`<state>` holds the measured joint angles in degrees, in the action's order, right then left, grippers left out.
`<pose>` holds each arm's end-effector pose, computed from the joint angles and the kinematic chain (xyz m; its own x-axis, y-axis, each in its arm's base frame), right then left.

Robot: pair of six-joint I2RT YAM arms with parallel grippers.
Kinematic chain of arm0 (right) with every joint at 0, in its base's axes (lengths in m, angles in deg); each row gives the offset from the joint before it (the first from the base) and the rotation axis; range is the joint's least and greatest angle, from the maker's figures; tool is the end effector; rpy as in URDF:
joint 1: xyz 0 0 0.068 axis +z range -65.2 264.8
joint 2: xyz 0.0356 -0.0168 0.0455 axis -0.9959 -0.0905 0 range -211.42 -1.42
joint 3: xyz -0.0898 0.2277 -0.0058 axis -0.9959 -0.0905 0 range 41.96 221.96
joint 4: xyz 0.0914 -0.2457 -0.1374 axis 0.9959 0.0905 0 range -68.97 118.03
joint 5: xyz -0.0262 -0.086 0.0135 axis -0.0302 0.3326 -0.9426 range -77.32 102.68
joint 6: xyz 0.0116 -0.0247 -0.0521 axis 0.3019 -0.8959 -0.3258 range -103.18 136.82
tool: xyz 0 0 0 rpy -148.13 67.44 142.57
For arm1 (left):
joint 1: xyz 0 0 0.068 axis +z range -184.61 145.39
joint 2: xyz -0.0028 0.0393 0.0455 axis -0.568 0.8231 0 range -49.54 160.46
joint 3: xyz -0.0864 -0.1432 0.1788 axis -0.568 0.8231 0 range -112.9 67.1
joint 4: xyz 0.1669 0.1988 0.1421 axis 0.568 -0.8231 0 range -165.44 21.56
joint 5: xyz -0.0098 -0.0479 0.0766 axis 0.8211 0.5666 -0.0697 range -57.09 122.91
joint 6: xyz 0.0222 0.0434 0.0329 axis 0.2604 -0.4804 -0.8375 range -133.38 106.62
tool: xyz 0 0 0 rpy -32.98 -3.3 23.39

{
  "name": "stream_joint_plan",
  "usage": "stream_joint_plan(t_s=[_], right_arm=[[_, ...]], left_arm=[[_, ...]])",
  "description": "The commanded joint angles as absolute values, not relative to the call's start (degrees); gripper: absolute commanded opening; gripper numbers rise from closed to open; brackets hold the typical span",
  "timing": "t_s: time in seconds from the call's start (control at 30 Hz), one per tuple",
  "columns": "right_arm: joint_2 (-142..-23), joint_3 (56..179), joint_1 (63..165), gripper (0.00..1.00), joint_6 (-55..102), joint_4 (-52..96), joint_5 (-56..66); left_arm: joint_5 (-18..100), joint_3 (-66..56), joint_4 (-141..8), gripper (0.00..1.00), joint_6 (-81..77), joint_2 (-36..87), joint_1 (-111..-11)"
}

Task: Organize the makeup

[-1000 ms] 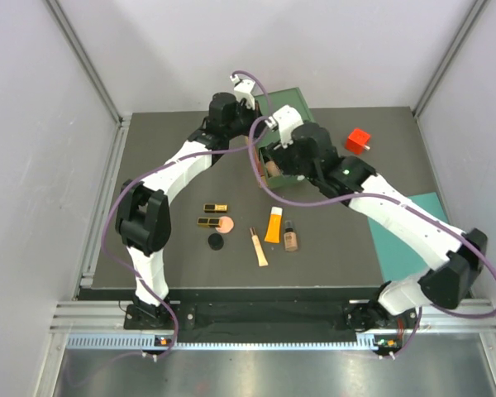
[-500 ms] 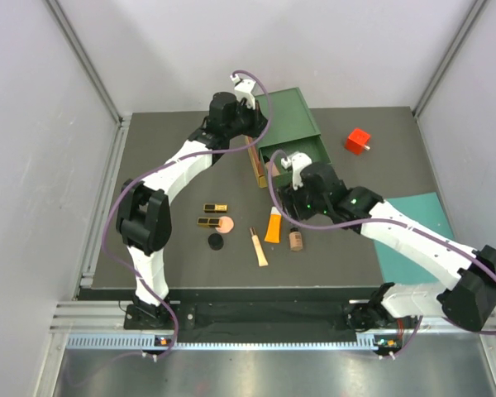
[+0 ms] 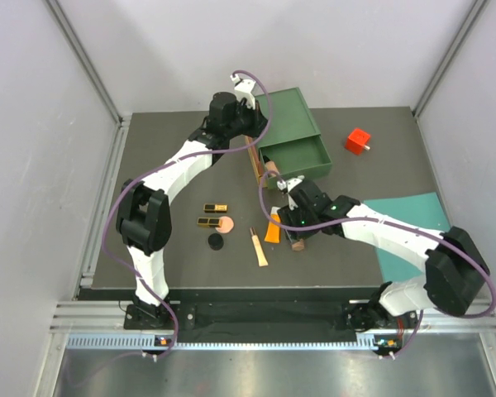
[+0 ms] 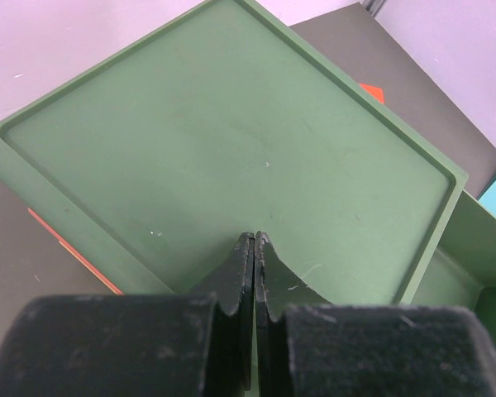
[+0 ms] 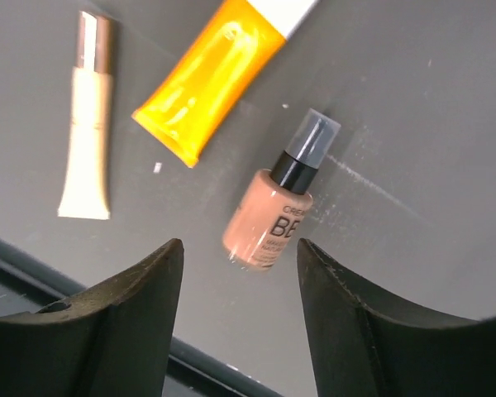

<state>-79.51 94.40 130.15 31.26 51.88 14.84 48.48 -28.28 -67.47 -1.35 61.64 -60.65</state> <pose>0.2230 0.2233 0.1784 -0.7412 -0.3956 -0.5423 -0.5281 0.8424 0.1072 0.4472 -0.2312 0.2842 -0.3616 -0.0467 -0.9312 0.5937 0.7585 -0.2686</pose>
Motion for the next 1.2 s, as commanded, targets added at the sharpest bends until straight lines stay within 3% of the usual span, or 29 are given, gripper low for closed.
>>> stream_joint_plan(t_s=[0.0,0.3,0.4,0.5,0.53,0.6,1.17], right_arm=[[-82.89,93.81,131.30,0.56,32.99,50.12,17.34],[-88.60,93.20,131.65,0.54,33.26,46.43,17.08],[-90.36,93.02,131.83,0.45,33.08,45.64,17.69],[-91.07,93.02,131.83,0.24,32.38,45.29,17.43],[-91.07,93.02,131.91,0.11,32.11,45.20,17.26],[-90.89,93.20,131.83,0.00,31.59,45.37,17.08],[-79.65,99.25,132.79,0.00,25.61,51.69,16.90]], left_arm=[[47.68,-26.51,-78.72,0.00,-2.39,65.86,-60.45],[48.11,-26.15,-78.81,0.00,-2.31,65.95,-60.53],[48.29,-26.24,-78.81,0.00,-2.22,65.95,-60.53],[48.29,-26.24,-78.72,0.00,-2.13,65.95,-60.54],[48.29,-26.24,-78.72,0.00,-2.22,65.95,-60.54],[48.38,-26.24,-78.72,0.00,-2.22,66.04,-60.54],[48.55,-26.51,-78.64,0.00,-2.13,66.30,-60.45]])
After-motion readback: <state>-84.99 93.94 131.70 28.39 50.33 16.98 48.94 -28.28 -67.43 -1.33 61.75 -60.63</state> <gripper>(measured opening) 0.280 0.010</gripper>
